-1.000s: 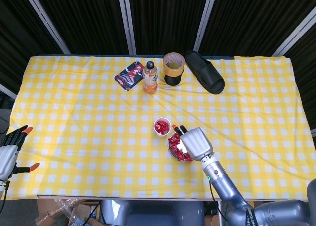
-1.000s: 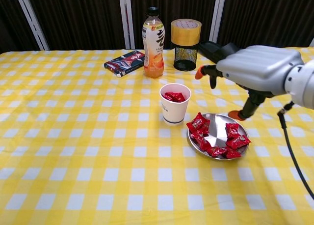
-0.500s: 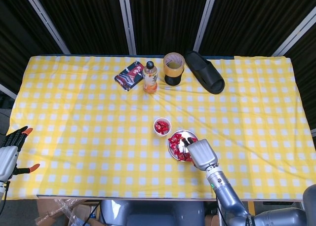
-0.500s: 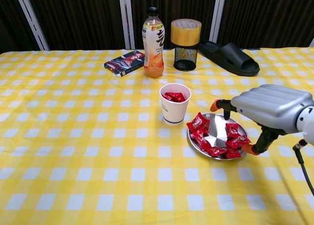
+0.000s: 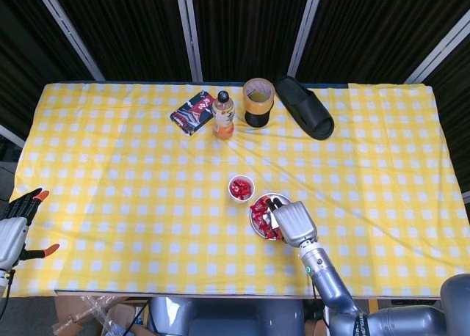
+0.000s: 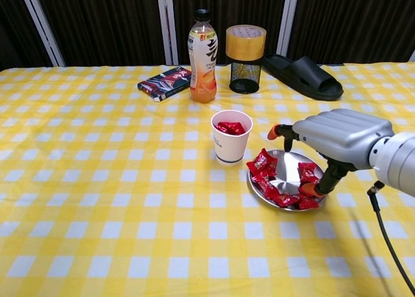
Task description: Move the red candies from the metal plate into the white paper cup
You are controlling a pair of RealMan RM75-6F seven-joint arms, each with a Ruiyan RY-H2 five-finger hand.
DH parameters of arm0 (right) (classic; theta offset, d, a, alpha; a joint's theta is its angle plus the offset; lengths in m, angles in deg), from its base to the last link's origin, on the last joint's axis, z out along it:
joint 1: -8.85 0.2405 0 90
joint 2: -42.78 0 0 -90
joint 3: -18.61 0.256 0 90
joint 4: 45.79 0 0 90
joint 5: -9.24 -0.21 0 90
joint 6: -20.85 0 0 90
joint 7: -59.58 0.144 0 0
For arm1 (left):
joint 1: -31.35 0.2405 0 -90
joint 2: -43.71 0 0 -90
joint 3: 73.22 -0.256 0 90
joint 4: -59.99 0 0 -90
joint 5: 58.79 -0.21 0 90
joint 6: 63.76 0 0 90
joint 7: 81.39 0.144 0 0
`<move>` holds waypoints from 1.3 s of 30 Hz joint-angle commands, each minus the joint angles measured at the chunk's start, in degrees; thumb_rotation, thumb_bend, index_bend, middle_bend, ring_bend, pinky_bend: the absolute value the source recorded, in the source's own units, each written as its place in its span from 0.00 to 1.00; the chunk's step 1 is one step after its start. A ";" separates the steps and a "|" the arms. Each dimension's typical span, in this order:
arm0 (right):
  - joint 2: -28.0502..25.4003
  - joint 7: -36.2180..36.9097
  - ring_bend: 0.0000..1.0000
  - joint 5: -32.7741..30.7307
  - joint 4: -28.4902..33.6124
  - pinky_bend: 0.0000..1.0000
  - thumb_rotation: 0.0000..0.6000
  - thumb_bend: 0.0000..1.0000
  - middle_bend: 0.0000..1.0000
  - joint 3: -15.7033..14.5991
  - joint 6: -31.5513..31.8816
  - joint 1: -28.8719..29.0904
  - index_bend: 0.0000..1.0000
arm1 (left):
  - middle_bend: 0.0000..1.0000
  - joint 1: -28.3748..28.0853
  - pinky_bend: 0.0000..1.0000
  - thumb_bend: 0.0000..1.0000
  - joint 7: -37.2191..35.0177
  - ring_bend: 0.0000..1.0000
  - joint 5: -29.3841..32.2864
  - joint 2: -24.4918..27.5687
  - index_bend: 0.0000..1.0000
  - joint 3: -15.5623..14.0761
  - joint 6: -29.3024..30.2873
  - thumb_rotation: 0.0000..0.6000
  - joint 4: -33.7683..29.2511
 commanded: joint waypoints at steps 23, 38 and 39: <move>1.88 -0.25 0.88 -6.40 -5.89 0.99 1.00 0.35 0.27 1.64 -4.31 1.06 0.26 | 0.00 -0.26 0.00 0.06 -0.18 0.00 0.70 0.16 0.00 0.13 -0.79 1.00 -0.17; 2.48 0.46 0.88 -6.40 -7.31 0.99 1.00 0.35 0.31 1.40 -5.20 0.90 0.35 | 0.00 -0.20 0.00 0.06 -0.22 0.00 0.81 0.19 0.00 0.17 -0.72 1.00 -0.27; 2.46 0.50 0.88 -6.46 -7.37 0.99 1.00 0.35 0.32 1.47 -5.26 0.93 0.36 | 0.00 -0.20 0.00 0.06 -0.19 0.00 0.78 0.18 0.00 0.15 -0.70 1.00 -0.26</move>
